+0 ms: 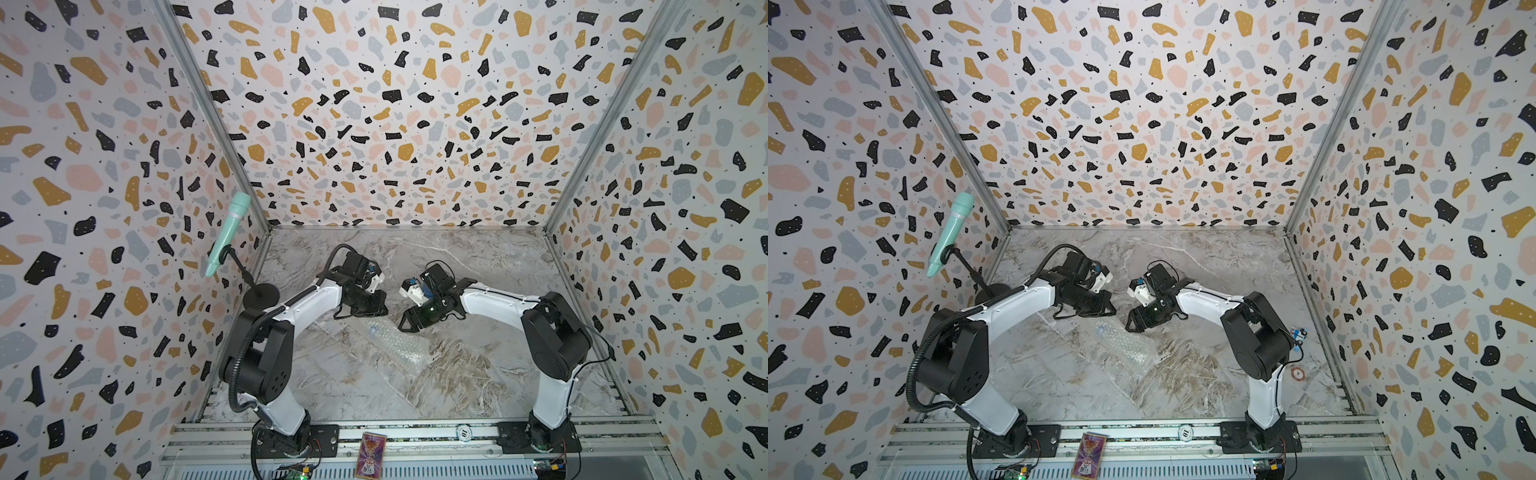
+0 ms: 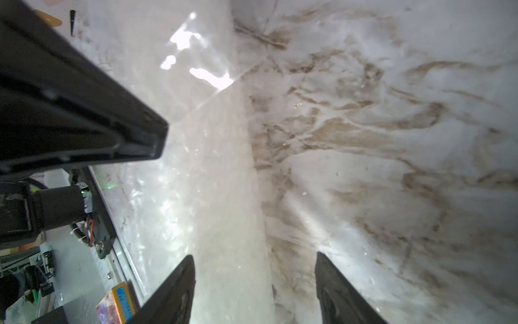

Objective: Wrap wine bottles in bubble wrap
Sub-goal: Stick the tape on the bubble wrap.

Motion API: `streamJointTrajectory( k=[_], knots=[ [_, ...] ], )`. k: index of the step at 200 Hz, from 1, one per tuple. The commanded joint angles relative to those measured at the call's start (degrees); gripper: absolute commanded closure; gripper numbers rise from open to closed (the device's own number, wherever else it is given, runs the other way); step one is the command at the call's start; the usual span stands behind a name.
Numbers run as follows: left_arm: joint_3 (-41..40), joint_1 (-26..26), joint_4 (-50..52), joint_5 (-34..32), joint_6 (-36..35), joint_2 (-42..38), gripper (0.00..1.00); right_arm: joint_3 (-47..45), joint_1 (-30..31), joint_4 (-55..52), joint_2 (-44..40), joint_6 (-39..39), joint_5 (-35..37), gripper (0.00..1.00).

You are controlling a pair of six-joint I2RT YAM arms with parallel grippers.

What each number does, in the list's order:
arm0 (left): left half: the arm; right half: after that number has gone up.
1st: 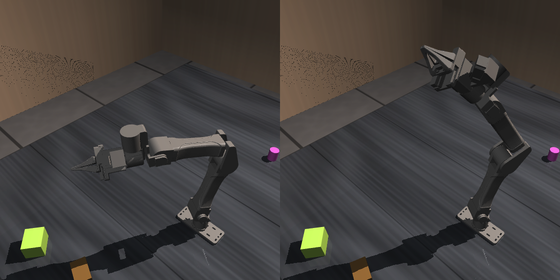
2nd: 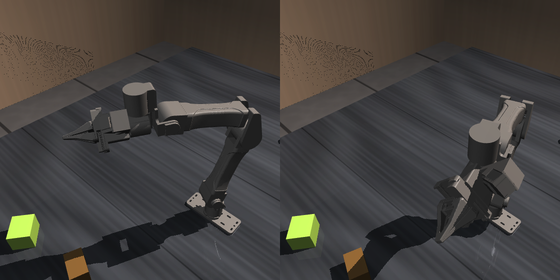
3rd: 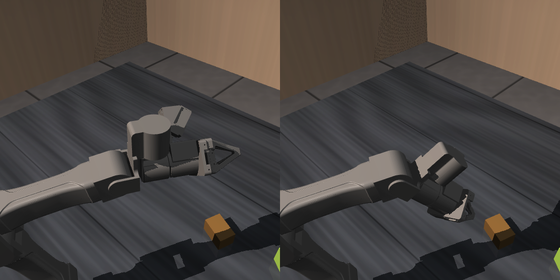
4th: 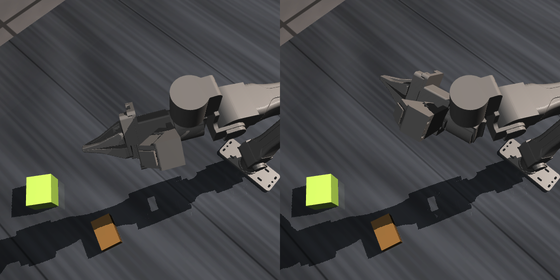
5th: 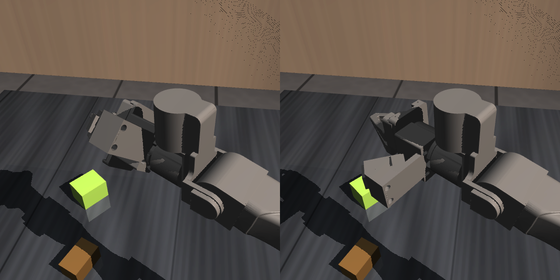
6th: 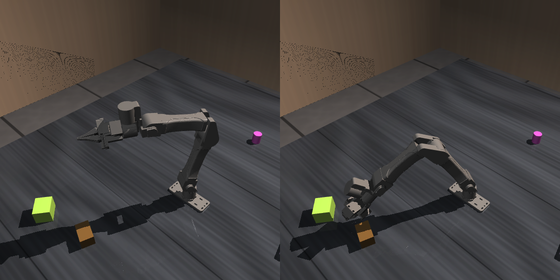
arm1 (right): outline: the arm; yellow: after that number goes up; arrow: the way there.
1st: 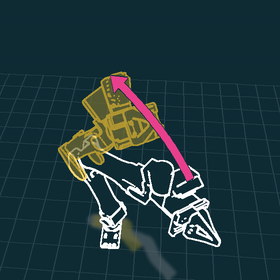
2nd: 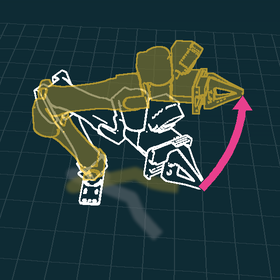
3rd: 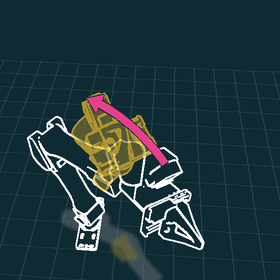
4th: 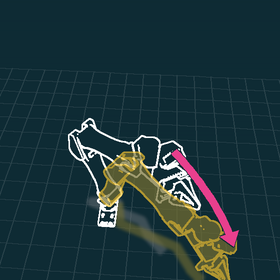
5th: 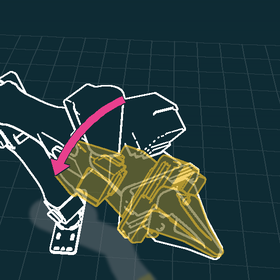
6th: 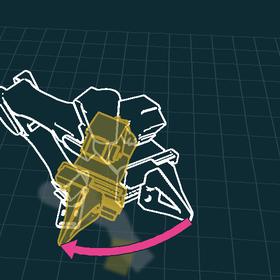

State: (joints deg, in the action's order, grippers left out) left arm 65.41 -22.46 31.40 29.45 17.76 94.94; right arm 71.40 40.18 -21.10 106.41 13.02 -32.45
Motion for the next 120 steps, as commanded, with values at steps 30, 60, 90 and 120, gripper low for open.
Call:
streamJointTrajectory(
  k=[30,60,90,120],
  knots=[
    [3.7,0.1,2.4,3.5,0.0,-1.6,1.00,-1.5,1.0,1.4,-4.8,-0.6,-1.2,0.31],
    [4.4,0.2,7.7,5.9,-3.6,-1.1,1.00,-2.2,1.9,1.4,-3.5,-1.2,-1.7,0.31],
    [5.2,0.9,10.5,5.8,-5.8,0.3,1.00,-3.1,2.4,2.5,-3.4,-0.9,-3.1,0.33],
    [6.0,1.4,8.9,6.8,-4.4,1.0,1.00,-4.8,3.7,4.7,-6.4,-1.2,-3.2,0.37]
  ],
)
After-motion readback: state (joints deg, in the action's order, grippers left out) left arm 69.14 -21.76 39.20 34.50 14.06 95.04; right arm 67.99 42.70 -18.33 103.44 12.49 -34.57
